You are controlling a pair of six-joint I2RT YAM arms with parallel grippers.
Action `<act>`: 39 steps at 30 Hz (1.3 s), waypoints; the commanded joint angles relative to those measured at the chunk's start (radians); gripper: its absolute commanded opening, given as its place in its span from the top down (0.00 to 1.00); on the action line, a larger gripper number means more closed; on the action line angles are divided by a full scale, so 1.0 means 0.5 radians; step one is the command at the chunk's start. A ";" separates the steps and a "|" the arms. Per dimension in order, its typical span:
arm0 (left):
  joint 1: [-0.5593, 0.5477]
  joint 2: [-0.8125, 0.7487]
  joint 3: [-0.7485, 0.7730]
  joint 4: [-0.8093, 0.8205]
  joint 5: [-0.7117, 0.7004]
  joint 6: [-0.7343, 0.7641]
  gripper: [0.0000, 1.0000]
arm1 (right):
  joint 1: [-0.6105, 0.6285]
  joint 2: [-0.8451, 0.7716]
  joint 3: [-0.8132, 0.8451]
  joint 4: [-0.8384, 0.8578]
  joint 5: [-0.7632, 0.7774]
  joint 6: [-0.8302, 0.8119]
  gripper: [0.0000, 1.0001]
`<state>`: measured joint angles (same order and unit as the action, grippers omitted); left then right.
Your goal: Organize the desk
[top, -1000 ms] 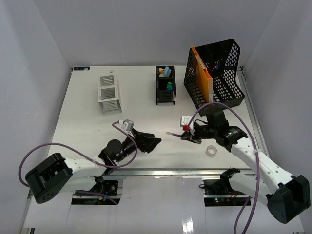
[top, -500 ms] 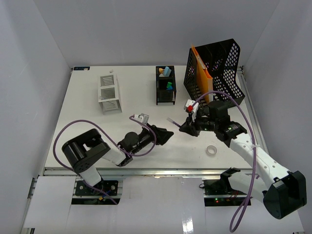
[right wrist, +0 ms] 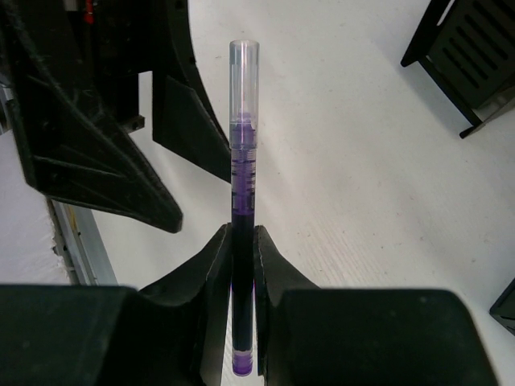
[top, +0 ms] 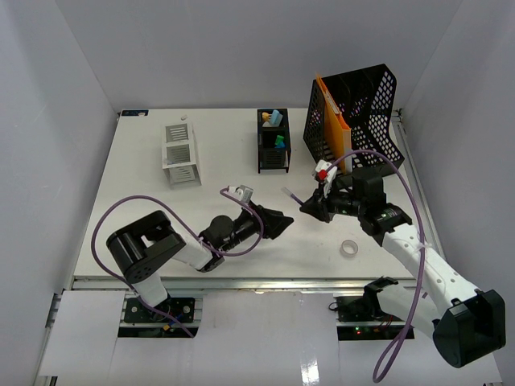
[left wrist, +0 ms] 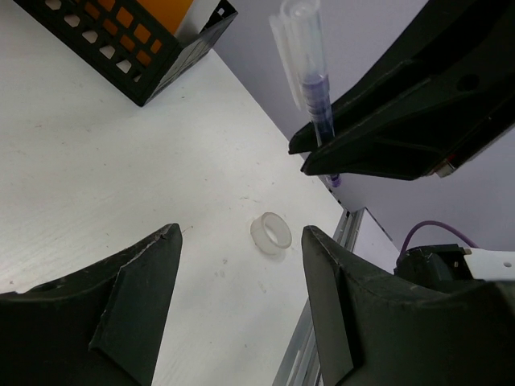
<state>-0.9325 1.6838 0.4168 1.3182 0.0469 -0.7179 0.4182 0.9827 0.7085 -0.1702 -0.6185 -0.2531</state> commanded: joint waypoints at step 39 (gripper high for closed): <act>-0.009 -0.038 0.344 0.788 -0.026 0.005 0.68 | -0.051 -0.080 -0.174 0.273 -0.286 0.033 0.92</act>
<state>-0.9318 1.6650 0.5702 1.3250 0.0247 -0.7031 0.3965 0.9422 0.6224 -0.0759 -0.7256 -0.2205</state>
